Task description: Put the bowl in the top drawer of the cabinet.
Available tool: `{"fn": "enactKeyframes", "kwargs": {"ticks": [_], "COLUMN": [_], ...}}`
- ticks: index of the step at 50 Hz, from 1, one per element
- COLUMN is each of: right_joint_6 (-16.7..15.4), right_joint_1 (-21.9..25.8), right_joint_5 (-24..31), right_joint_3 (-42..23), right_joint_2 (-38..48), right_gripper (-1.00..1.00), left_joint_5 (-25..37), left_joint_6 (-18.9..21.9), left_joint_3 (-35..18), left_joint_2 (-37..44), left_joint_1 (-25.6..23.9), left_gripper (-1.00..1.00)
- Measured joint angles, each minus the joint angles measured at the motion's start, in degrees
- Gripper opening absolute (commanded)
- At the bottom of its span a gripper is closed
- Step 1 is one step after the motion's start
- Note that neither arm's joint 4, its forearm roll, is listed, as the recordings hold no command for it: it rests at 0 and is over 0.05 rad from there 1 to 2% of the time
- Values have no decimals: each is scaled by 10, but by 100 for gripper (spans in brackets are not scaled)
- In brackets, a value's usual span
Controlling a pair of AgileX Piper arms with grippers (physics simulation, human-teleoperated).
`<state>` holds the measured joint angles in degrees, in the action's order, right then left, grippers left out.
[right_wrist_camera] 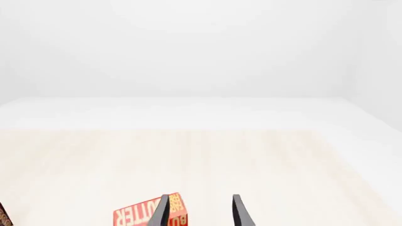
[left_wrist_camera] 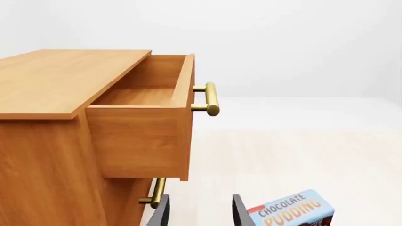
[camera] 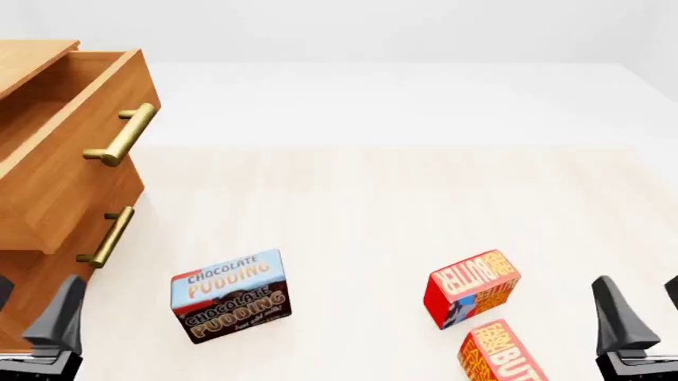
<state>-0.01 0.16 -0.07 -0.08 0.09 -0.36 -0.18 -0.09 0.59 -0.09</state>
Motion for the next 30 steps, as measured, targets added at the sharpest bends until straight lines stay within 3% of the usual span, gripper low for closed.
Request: {"fn": "enactKeyframes", "kwargs": {"ticks": [16, 30], "right_joint_6": [4, 7], "right_joint_1": [10, 14], "right_joint_5": [-4, -6], "right_joint_3": [-1, -2], "right_joint_2": [0, 0], "right_gripper": [100, 100], "left_joint_5": [21, 72], "left_joint_6": [-11, -16], "left_joint_3": [-22, -69], "left_joint_2": [2, 44], "left_joint_1": [-12, -67], "left_gripper": [100, 100]}}
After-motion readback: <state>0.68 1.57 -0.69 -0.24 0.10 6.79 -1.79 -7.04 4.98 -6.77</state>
